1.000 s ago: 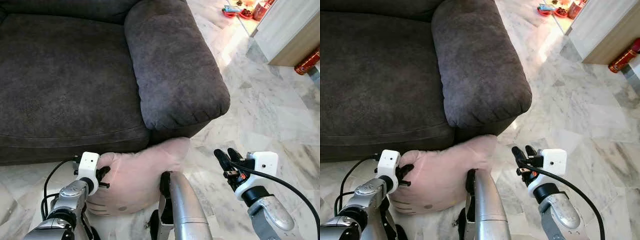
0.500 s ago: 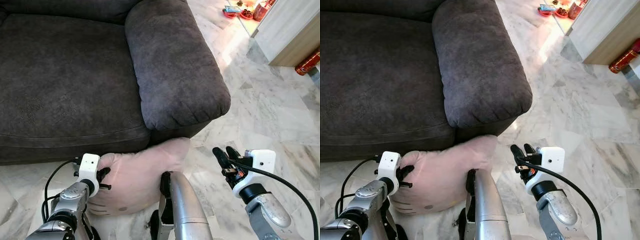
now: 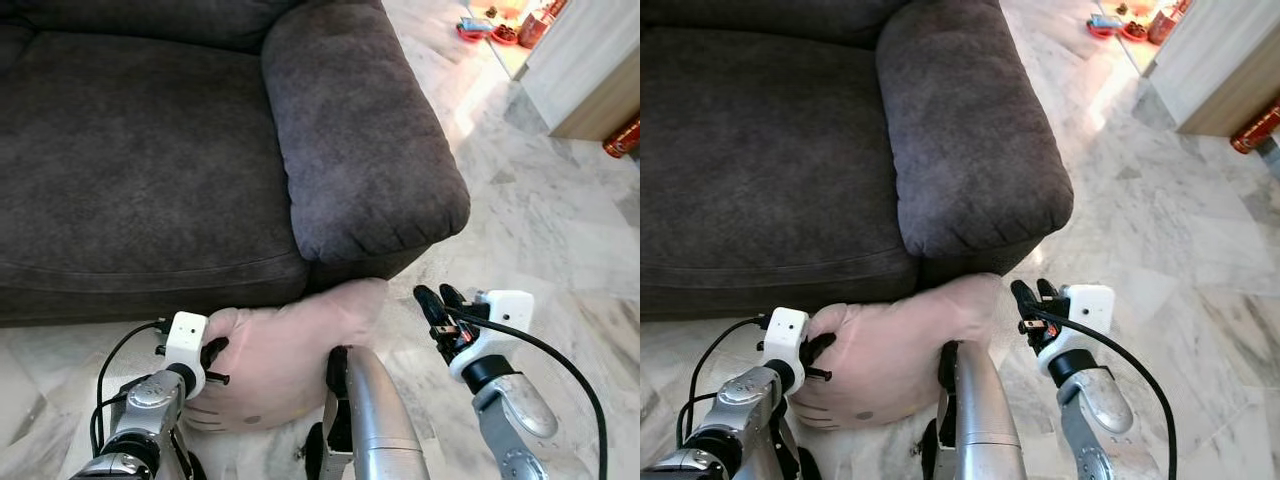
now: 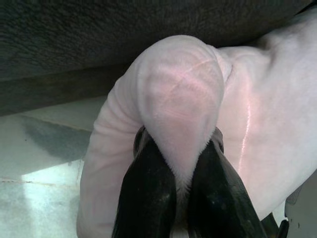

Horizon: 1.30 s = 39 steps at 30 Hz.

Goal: Move the pillow to the sofa from floor

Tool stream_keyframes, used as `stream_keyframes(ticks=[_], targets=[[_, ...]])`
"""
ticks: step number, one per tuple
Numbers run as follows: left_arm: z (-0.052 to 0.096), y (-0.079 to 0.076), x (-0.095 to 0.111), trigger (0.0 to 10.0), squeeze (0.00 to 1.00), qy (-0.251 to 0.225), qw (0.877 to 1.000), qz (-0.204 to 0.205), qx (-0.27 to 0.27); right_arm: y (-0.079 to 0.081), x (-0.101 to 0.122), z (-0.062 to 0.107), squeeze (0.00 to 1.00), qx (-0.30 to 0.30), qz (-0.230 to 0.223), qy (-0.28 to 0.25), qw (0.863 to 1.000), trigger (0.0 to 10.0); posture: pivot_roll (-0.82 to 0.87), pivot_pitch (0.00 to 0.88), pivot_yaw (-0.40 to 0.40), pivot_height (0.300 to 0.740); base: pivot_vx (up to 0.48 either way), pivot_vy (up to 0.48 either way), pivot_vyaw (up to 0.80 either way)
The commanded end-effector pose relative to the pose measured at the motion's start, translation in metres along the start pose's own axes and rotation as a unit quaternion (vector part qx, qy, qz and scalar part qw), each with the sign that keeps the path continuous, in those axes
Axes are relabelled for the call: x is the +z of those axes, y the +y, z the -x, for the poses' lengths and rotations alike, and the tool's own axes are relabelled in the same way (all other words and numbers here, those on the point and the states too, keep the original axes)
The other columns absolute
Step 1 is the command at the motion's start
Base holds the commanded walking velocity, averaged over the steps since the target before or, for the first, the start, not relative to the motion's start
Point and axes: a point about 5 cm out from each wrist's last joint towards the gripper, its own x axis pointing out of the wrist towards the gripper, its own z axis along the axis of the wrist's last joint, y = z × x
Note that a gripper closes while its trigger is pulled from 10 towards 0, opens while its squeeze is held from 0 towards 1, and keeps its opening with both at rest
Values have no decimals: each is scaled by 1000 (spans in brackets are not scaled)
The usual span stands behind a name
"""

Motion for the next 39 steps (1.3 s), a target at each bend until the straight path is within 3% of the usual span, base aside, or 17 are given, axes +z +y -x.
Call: stream_keyframes(ticks=[1, 2, 8, 15, 39], targets=[[3, -5, -7, 0, 0, 3, 1000, -13, 2, -8, -6, 1, 0, -18, 3, 7, 1000, 10000, -78, 164, -209, 513, 0, 0, 0], [3, -6, -6, 10000, 0, -6, 1000, -17, 5, -8, -6, 0, 0, -19, 2, 5, 1000, 10000, -70, 149, -202, 513, 0, 0, 0], [7, -16, -1, 10000, 0, -51, 998, -32, 2, -8, -14, -8, 0, -23, -1, 0, 1000, 10000, -43, 104, -178, 513, 0, 0, 0], [17, -13, -1, 10000, 0, -73, 996, -40, 13, -8, -27, -10, 0, -29, -5, 5, 1000, 10000, -19, 86, -151, 513, 0, 0, 0], [18, -13, 9, 10000, 0, -79, 996, -46, 12, -7, -27, -14, 0, -35, -1, -17, 999, 10000, -6, 83, -132, 513, 0, 0, 0]])
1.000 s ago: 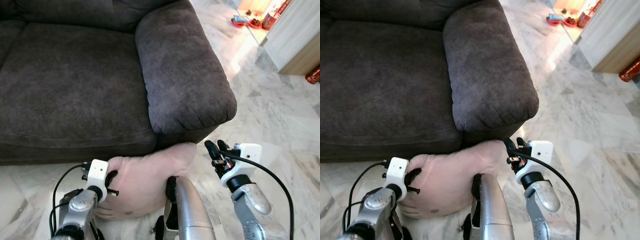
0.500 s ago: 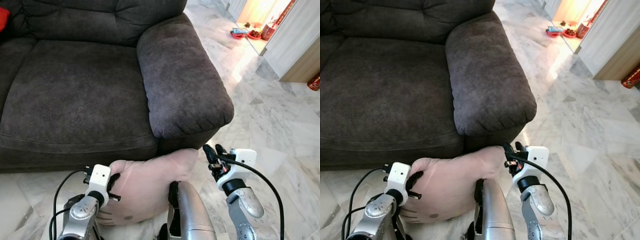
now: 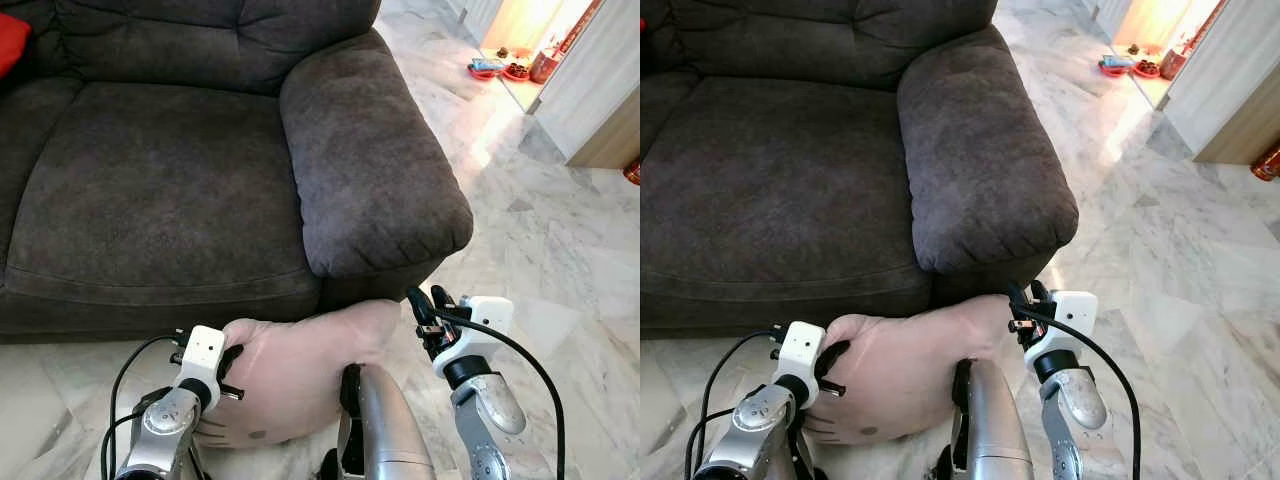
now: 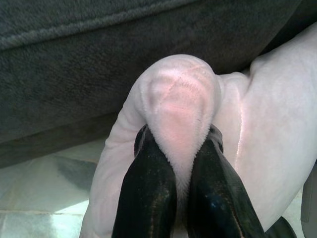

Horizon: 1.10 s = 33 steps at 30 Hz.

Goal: Move the pillow to the sofa from floor

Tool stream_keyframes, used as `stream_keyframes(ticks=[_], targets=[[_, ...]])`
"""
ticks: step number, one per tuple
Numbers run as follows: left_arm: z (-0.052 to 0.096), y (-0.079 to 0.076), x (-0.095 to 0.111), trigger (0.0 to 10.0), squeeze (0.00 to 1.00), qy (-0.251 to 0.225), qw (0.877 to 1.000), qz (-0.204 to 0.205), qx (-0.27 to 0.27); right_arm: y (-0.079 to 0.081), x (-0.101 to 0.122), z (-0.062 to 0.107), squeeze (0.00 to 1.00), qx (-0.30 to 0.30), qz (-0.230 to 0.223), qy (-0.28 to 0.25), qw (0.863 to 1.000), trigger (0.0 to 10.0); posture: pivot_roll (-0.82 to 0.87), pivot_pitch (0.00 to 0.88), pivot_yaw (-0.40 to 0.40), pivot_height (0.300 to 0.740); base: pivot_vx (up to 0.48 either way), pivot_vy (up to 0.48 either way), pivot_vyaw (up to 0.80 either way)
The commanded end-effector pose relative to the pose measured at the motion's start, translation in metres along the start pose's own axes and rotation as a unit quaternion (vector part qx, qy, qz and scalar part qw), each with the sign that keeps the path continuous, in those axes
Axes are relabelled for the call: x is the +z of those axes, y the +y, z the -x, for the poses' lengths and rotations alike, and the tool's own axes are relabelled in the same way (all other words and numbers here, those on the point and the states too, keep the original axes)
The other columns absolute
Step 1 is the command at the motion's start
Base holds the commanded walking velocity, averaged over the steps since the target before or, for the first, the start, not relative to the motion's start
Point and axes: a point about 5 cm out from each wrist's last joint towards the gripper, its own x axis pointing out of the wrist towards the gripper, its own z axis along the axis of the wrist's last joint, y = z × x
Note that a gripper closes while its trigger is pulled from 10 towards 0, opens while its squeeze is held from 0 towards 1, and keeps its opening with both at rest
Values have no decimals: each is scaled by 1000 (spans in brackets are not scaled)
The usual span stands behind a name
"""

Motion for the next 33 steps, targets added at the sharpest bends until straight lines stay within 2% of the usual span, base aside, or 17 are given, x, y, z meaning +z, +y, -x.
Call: stream_keyframes(ticks=[1, 23, 27, 33], targets=[[2, 12, 12, 10000, 0, -30, 999, -7, 24, -6, -2, 2, 0, -13, 5, 4, 1000, 10000, -6, 83, -132, 513, 0, 0, 0], [1, 12, 16, 10000, 0, -28, 999, -12, 18, -1, -7, -4, 0, -23, -2, -7, 1000, 10000, 9, 65, -96, 648, 0, 0, 0], [1, 13, 16, 10000, 0, -28, 999, -12, 18, -1, -7, -4, 0, -24, -2, -8, 1000, 10000, 9, 65, -96, 653, 0, 0, 0], [-1, 9, 18, 10000, 0, -29, 999, -17, 9, -1, -7, -7, 0, -21, -2, -10, 1000, 10000, 15, 52, -93, 693, 0, 0, 0]])
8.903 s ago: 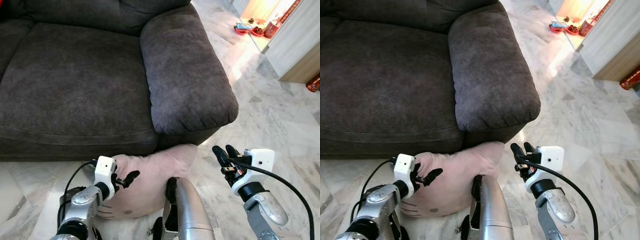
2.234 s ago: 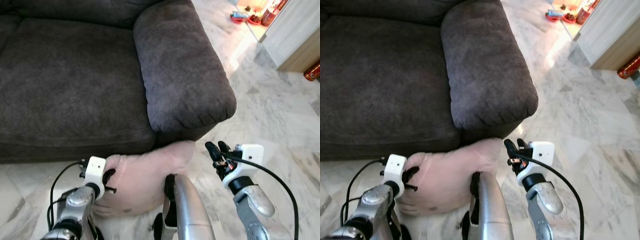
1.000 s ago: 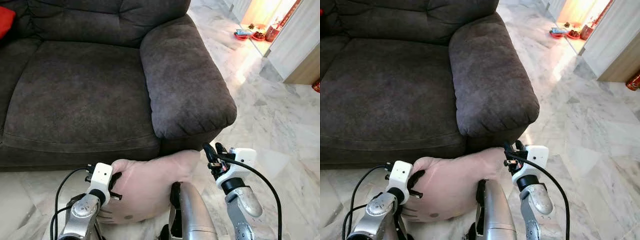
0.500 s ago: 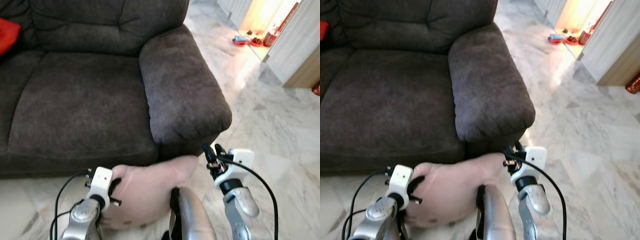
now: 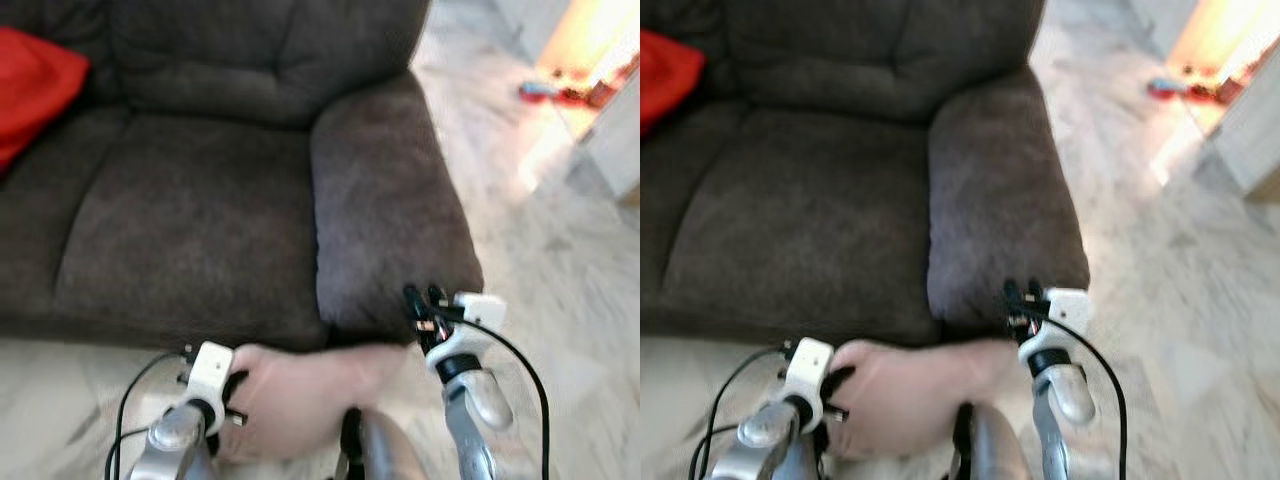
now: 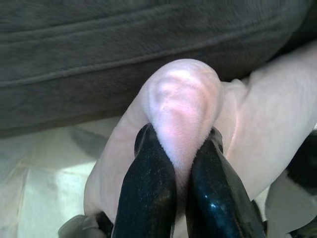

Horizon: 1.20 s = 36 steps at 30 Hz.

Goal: Move the pillow to the sofa from floor

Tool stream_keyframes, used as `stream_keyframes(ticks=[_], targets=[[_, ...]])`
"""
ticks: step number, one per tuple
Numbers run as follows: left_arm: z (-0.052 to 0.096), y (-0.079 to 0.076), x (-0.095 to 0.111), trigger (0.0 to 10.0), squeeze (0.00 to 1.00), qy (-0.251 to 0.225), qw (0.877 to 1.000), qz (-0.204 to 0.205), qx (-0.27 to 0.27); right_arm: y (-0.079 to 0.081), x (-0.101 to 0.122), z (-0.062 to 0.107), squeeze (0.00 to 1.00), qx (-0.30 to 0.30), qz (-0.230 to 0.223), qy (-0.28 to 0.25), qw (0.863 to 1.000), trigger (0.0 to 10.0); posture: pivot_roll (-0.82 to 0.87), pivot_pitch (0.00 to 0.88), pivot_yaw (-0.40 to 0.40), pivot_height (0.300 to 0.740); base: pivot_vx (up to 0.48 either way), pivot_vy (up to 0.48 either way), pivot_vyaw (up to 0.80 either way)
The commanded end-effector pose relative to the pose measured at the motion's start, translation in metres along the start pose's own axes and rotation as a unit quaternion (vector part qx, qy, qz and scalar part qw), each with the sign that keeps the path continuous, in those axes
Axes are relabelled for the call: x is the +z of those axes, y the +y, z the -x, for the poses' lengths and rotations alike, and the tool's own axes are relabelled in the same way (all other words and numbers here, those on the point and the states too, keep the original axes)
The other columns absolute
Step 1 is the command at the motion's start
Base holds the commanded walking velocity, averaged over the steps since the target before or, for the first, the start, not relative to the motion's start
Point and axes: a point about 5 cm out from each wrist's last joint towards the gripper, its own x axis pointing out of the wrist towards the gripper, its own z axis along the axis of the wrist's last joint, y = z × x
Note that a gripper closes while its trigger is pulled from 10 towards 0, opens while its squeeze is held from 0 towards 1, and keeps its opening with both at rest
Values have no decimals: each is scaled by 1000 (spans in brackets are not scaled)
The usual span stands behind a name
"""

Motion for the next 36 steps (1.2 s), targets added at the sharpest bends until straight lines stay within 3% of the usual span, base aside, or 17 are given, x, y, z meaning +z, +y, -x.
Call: stream_keyframes(ticks=[1, 14, 28, 31, 36], targets=[[0, 24, 43, 10000, 0, -99, 994, -22, 45, -2, -1, 0, 0, -4, 4, 1, 1000, 10000, 15, 46, -91, 697, 0, 0, 0], [0, 20, 49, 10000, 0, -120, 992, -9, 43, -3, 1, -7, 0, -5, -2, -9, 1000, 10000, 22, 6, -81, 697, 0, 0, 0], [0, 21, 61, 10000, 0, -145, 988, -21, 43, -9, 5, -17, 0, -14, -2, -26, 1000, 10000, 33, 0, -70, 697, 0, 0, 0], [10, 19, 74, 10000, 0, -197, 976, -61, 73, -9, 7, -18, 0, -13, 1, -32, 999, 10000, 36, 0, -67, 697, 0, 0, 0], [19, 12, 81, 10000, 0, -227, 968, -73, 77, -13, 6, -16, 0, -15, 3, -31, 999, 10000, 39, 0, -68, 697, 0, 0, 0]])
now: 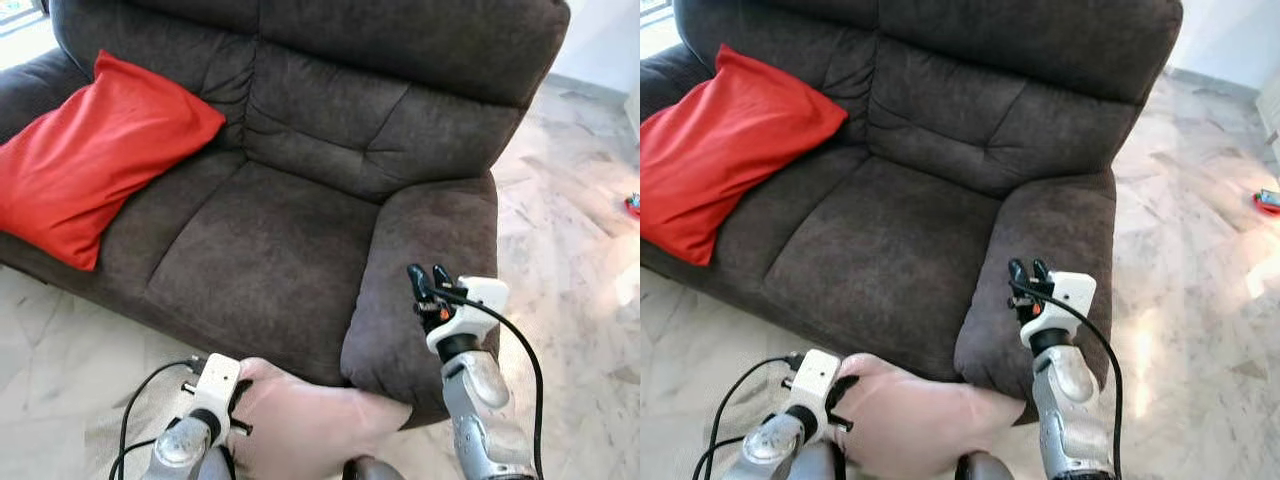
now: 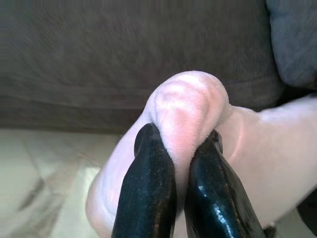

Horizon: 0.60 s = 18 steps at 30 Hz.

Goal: Move the pillow to the sofa from floor

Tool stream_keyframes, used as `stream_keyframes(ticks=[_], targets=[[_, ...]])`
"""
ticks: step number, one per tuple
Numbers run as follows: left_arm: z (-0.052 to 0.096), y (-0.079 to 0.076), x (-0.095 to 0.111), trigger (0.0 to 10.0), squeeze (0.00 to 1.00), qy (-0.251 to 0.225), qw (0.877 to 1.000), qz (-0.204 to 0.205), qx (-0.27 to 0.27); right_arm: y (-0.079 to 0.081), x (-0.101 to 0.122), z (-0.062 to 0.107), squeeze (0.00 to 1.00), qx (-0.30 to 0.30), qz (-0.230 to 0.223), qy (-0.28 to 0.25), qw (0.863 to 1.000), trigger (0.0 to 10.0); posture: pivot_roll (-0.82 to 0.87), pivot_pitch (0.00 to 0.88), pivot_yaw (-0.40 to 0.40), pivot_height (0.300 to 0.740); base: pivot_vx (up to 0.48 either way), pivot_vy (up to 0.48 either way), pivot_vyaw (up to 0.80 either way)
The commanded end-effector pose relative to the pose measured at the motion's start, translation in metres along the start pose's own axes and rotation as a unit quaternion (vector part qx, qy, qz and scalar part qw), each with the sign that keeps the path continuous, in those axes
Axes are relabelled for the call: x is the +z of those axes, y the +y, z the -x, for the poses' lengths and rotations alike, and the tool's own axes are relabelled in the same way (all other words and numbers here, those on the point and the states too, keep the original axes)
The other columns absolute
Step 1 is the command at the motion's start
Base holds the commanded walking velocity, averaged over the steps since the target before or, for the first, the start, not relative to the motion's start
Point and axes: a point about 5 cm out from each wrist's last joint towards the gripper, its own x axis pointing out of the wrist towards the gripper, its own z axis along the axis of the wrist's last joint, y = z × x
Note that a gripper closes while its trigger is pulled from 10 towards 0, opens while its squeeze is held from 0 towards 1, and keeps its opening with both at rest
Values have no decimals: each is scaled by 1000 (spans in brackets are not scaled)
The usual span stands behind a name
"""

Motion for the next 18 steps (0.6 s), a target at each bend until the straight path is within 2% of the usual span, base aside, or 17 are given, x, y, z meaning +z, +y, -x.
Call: stream_keyframes(ticks=[1, 8, 12, 18], targets=[[3, 25, 77, 10000, 0, -199, 978, -39, 59, -8, -4, 4, 0, -9, 3, 7, 1000, 10000, 41, 0, -68, 697, 0, 0, 0], [1, 23, 77, 10000, 0, -192, 979, -43, 56, -7, -1, -6, 0, -7, 6, 1, 1000, 10000, 46, 0, -68, 697, 0, 0, 0], [-1, 25, 83, 10000, 0, -197, 978, -50, 56, -6, 4, -14, 0, -6, 7, -8, 1000, 10000, 50, 0, -68, 697, 0, 0, 0], [6, 31, 92, 10000, 0, -213, 973, -65, 64, -8, 7, -22, 0, -6, 7, -14, 1000, 10000, 57, 0, -69, 697, 0, 0, 0]])
